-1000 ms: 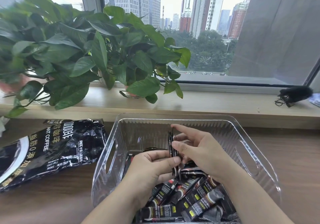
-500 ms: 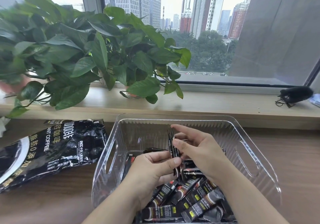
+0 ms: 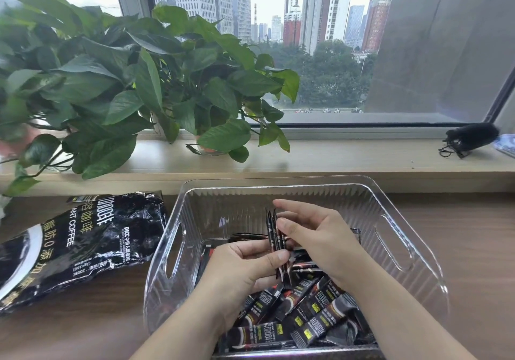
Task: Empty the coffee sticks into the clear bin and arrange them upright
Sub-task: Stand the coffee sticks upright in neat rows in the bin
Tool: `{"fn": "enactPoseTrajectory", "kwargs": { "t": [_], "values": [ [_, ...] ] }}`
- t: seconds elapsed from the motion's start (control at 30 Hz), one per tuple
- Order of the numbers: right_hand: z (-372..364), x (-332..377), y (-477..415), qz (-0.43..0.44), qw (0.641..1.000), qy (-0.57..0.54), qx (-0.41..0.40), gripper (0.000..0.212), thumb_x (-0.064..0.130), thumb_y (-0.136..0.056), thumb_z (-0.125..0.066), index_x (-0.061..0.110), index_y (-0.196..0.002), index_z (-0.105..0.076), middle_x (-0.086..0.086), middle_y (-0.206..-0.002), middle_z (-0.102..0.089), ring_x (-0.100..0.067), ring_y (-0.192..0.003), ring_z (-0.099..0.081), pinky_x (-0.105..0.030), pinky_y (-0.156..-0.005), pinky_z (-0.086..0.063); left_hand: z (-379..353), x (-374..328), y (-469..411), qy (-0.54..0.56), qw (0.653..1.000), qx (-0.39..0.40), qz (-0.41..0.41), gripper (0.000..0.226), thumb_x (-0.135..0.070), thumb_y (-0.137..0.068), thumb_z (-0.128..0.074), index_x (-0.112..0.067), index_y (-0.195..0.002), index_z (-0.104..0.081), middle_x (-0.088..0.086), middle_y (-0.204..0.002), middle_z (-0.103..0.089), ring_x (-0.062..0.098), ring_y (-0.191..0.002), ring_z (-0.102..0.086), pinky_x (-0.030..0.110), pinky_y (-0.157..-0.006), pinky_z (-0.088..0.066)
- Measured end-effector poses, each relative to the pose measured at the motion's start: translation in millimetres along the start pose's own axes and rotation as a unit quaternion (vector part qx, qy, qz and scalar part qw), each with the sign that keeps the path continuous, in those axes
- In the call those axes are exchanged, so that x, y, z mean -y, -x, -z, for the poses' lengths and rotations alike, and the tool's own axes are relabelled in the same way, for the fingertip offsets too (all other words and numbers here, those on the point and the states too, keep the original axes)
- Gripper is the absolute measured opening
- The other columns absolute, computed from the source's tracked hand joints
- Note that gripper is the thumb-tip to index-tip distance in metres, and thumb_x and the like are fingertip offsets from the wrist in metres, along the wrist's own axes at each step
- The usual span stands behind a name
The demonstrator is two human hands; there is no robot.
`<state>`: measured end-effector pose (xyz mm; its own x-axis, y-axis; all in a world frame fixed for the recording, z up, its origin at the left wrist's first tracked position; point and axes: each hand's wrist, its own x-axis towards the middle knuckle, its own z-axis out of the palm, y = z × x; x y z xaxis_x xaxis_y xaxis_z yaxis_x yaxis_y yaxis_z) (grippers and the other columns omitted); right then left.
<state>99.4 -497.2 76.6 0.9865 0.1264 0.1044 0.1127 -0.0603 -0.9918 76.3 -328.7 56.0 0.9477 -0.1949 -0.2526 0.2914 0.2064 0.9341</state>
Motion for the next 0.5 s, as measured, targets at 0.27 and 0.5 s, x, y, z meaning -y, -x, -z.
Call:
{"fn": "enactPoseTrajectory", "kwargs": {
  "t": [0.27, 0.5],
  "values": [
    [-0.8, -3.0, -4.8, -0.038, 0.991, -0.123, -0.034, 0.023, 0.007, -0.091, -0.07, 0.017, -0.111, -0.075, -0.003, -0.102, -0.078, -0.017, -0.092, -0.073, -0.033, -0.083, -0.059, -2.6, -0.1, 1.7, -0.025, 1.0, -0.009, -0.004, 0.058, -0.015, -0.062, -0.091, 0.0, -0.114, -0.067, 0.015, -0.103, -0.075, 0.029, -0.094, -0.074, 0.036, -0.079, -0.059],
    [-6.2, -9.3, -5.0, -0.041, 0.991, -0.123, -0.029, 0.02, 0.009, -0.088, -0.074, 0.015, -0.107, -0.076, -0.005, -0.1, -0.078, -0.018, -0.092, -0.074, -0.029, -0.079, -0.058, -5.1, -2.6, 4.2, -0.042, 0.999, -0.012, -0.03, 0.029, -0.012, -0.069, -0.087, -0.004, -0.095, -0.077, 0.018, -0.094, -0.076, 0.031, -0.088, -0.074, 0.036, -0.072, -0.058]
  ]
}}
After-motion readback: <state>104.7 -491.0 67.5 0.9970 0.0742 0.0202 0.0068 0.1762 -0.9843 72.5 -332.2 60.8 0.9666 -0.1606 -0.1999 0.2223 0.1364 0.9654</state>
